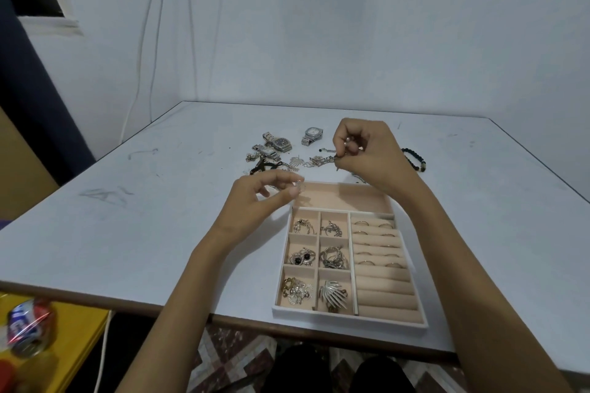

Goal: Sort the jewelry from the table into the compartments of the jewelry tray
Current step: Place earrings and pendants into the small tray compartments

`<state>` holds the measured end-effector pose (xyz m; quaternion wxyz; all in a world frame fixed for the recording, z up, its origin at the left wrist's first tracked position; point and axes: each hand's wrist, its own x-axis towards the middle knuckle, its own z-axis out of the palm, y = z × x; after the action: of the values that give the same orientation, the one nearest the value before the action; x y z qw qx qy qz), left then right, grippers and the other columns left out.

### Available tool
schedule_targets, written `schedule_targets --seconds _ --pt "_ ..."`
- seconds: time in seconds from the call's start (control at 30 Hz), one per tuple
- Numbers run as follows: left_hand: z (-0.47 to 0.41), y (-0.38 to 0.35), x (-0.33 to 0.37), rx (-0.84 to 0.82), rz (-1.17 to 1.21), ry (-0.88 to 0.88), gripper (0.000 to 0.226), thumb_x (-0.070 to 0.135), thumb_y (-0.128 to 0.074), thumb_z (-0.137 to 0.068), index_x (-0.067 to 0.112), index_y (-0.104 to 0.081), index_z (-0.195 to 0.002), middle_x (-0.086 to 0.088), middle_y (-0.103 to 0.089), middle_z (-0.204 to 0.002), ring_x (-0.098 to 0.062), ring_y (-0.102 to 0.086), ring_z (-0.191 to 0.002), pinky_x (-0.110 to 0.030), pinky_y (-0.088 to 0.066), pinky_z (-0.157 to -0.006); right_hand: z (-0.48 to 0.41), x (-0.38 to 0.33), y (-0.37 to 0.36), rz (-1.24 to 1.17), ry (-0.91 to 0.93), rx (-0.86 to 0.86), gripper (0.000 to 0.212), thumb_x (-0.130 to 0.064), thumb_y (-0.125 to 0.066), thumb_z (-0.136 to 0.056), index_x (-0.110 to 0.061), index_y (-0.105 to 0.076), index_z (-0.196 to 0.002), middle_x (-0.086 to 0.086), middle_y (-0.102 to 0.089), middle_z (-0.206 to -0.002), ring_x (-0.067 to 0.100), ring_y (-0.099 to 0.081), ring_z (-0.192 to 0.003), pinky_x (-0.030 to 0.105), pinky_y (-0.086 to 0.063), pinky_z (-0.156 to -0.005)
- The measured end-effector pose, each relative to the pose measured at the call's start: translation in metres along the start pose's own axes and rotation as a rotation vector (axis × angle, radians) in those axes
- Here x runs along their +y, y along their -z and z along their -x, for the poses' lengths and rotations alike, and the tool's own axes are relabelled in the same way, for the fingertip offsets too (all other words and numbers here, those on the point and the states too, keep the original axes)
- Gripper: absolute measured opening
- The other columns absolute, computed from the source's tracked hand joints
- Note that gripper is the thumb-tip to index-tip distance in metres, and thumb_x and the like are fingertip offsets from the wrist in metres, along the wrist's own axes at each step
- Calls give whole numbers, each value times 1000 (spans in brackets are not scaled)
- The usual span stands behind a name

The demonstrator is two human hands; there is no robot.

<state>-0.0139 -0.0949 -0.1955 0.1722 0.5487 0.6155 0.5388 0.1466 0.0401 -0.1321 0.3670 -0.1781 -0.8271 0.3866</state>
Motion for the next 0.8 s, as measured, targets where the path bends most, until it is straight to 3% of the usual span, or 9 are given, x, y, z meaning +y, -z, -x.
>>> schedule_targets --seconds 0.17,0.33,0.43,0.57,0.67,0.8 --pt "9 -1 5 -57 -33 2 11 30 -70 -77 25 -73 -86 12 -73 -85 -2 -63 -91 -24 -42 -83 14 -1 -1 -35 -3 -88 35 22 -55 -64 -12 -51 -61 -17 -41 -46 3 -33 -53 11 -31 -53" --pt "18 -1 12 -185 7 -9 15 21 -74 -76 20 -72 -91 2 -73 -78 -4 -65 -91 -19 -37 -95 26 2 -1 -52 -12 -119 40 21 -59 -64 -18 -51 -59 -16 -39 -50 8 -34 -57 16 -34 -57" --pt "24 -3 15 -240 19 -50 8 13 -78 -76 15 -74 -83 -10 -72 -80 -10 -66 -84 -14 -44 -85 29 3 -1 -50 -24 -114 42 20 -60 -64 -21 -51 -58 -15 -38 -51 9 -35 -58 19 -36 -58" --pt "29 -4 11 -249 29 -67 6 12 -80 -74 15 -77 -78 -4 -71 -79 -21 -65 -82 -36 -52 -79 29 3 -1 -63 -40 -117 40 20 -59 -64 -18 -52 -59 -14 -37 -51 8 -35 -57 20 -36 -58" --pt "29 -3 7 -259 -14 -114 5 19 -81 -73 20 -78 -77 0 -71 -82 -22 -60 -91 -48 -46 -87 30 4 -1 -56 -53 -126 39 20 -60 -64 -18 -51 -59 -15 -38 -51 8 -35 -57 21 -36 -58" --pt "27 -3 0 -238 -180 -141 7 37 -78 -70 32 -77 -75 12 -65 -111 -16 -46 -118 -54 -30 -102 30 5 -1 -56 -79 -152 39 19 -60 -64 -19 -53 -60 -14 -36 -52 10 -36 -57 23 -38 -59"
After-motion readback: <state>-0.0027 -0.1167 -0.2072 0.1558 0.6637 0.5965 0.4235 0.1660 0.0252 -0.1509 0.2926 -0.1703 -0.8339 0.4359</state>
